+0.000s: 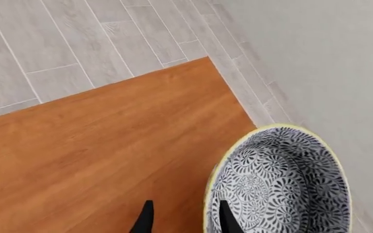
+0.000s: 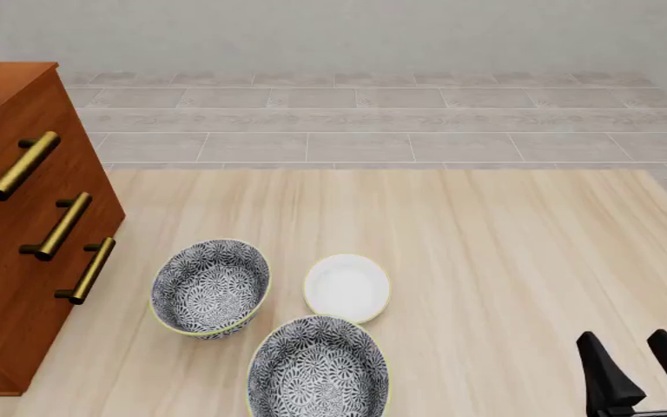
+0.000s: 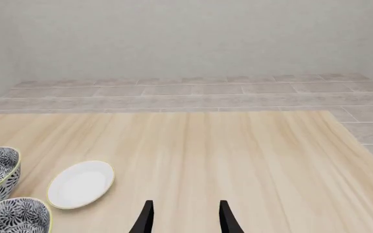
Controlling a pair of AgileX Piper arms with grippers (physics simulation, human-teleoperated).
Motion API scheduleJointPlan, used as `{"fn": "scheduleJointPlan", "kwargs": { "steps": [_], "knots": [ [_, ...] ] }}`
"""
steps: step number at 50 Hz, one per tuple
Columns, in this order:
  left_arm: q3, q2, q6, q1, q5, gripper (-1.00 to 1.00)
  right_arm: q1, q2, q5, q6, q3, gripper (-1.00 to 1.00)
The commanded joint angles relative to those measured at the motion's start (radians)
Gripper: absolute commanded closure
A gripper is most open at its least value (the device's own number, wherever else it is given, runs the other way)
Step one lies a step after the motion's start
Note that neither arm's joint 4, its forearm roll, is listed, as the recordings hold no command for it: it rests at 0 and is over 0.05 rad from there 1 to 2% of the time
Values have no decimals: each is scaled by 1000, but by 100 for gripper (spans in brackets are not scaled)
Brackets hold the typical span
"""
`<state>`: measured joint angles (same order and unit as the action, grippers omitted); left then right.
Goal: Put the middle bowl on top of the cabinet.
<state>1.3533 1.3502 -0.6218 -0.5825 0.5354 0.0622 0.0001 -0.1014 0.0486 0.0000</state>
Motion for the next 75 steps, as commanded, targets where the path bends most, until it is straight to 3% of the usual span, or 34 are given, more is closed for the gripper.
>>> {"fn": "scheduleJointPlan", "kwargs": {
  "steps": [1, 75],
  "knots": [
    [-7, -32, -21, 18, 11, -100, 0, 0, 1, 0, 0, -100],
    [-59, -293, -90, 71, 22, -100, -7, 0, 7, -1, 0, -100]
  ]
}}
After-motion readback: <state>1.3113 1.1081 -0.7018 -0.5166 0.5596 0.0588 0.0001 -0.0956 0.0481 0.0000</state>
